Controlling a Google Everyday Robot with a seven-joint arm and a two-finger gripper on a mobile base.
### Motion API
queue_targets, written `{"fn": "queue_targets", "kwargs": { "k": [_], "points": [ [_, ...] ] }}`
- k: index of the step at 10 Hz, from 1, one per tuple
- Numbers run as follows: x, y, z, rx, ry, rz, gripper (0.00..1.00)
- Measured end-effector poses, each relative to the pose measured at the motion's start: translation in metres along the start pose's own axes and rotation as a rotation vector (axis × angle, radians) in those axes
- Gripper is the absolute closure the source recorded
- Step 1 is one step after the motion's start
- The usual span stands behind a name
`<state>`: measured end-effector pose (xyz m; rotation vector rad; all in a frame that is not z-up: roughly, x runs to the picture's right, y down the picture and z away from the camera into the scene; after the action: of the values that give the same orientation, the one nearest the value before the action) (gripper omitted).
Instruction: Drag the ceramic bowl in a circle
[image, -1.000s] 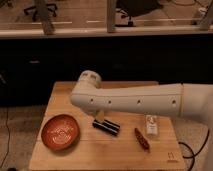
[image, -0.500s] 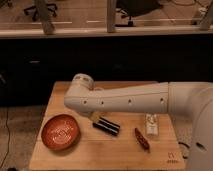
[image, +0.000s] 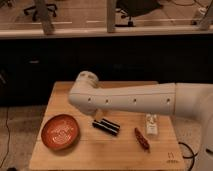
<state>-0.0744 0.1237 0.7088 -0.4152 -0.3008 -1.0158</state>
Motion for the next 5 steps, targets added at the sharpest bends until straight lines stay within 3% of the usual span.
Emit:
{"fn": "queue_targets", "kwargs": {
  "k": [2, 5],
  "points": [
    [-0.002, -0.001, 0.005, 0.002, -0.009, -0.027, 0.20],
    [-0.023, -0.022, 0.034, 0.003, -0.016, -0.084, 0.20]
  ]
}}
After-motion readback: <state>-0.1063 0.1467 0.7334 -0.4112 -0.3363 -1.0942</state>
